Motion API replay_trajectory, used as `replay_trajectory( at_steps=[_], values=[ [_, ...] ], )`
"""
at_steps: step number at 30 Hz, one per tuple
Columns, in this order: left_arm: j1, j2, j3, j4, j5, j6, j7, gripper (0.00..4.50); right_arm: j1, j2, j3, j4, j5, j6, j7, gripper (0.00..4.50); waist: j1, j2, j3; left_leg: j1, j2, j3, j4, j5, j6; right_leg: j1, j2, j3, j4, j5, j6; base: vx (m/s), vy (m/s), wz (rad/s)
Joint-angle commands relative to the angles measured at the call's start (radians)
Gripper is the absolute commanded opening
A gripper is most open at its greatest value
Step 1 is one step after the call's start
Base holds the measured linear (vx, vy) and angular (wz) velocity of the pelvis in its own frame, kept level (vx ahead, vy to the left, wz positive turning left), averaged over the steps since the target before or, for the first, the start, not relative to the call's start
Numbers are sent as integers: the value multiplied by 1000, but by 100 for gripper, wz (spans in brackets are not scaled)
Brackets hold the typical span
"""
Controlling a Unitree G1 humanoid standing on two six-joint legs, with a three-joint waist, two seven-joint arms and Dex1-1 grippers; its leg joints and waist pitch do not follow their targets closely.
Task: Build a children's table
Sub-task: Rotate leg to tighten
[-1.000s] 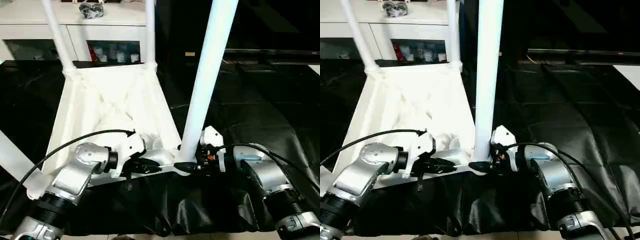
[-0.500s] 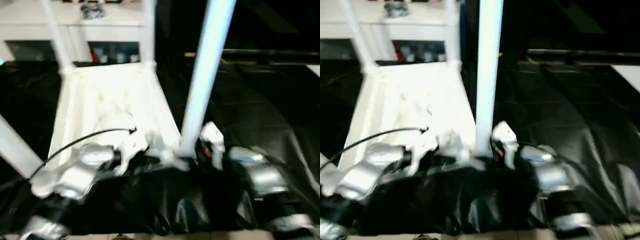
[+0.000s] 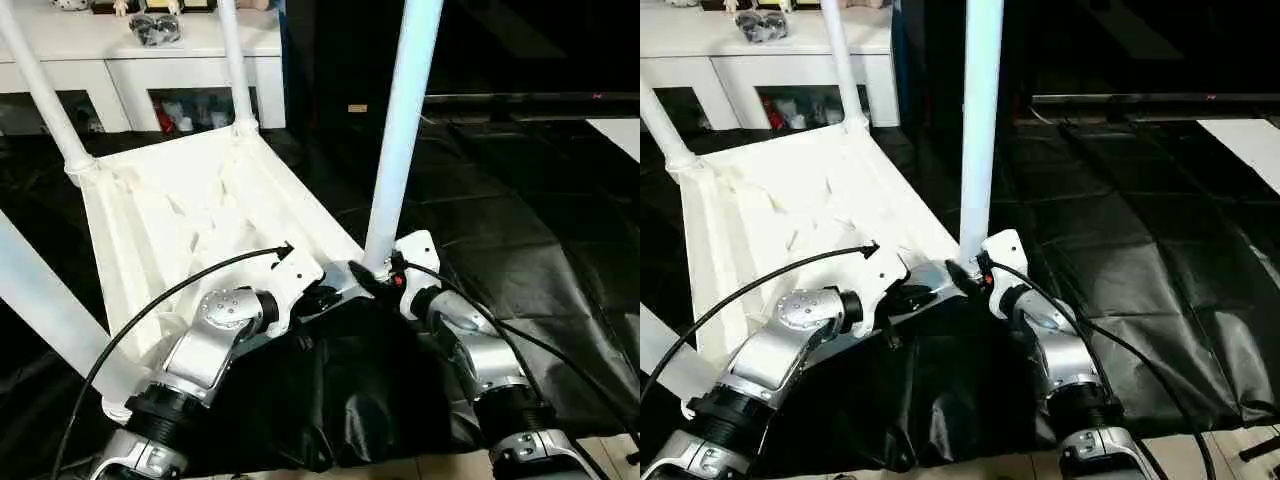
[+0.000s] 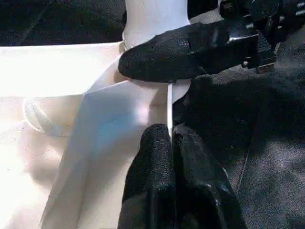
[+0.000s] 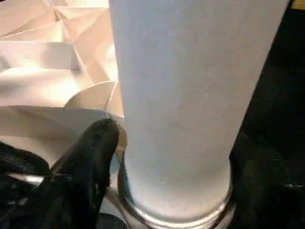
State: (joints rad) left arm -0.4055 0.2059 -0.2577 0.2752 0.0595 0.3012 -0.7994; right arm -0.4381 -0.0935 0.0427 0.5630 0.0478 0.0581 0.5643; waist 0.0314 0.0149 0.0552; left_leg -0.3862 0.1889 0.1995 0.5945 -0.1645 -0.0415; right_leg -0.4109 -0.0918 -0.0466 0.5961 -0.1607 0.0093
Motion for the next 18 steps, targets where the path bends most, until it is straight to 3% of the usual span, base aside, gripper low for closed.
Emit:
replay_trajectory(
  at_steps=[1,3,6,9,12,18],
  values=[
    [-43,-21,-39,-46,-45,-48,-41,0,-13,26,81,-28,19,-33,99,387,1,1,-66,22,34,-27,-81,-394,-4,32,-42,28,-86,-378,-175,0,0,0],
    [-35,8,-29,-51,-51,-75,-71,0,-24,-13,77,-11,0,-58,114,396,2,0,-68,18,34,-27,-81,-374,1,35,-43,28,-81,-350,-183,0,0,0],
    [-21,55,-11,-66,-76,-86,-133,0,-17,-82,88,-25,21,-59,245,413,7,7,-70,19,34,-23,-78,-352,12,37,-41,29,-75,-291,-206,0,0,0],
    [-11,90,-7,-82,-98,-90,-195,0,1,-151,106,-67,47,-43,379,413,13,0,-71,24,38,-19,-75,-335,27,34,-40,31,-72,-255,-227,0,0,0],
    [-9,110,-9,-79,-112,-94,-239,0,9,-192,113,-105,83,-11,490,413,25,1,-71,21,39,-18,-74,-292,44,40,-40,31,-65,-217,-238,0,0,0],
    [-12,162,-31,-63,-144,-107,-346,0,6,-251,149,-116,98,-7,621,359,40,1,-71,24,42,-15,-73,-281,43,39,-40,29,-62,-222,-247,0,0,0]
  ],
)
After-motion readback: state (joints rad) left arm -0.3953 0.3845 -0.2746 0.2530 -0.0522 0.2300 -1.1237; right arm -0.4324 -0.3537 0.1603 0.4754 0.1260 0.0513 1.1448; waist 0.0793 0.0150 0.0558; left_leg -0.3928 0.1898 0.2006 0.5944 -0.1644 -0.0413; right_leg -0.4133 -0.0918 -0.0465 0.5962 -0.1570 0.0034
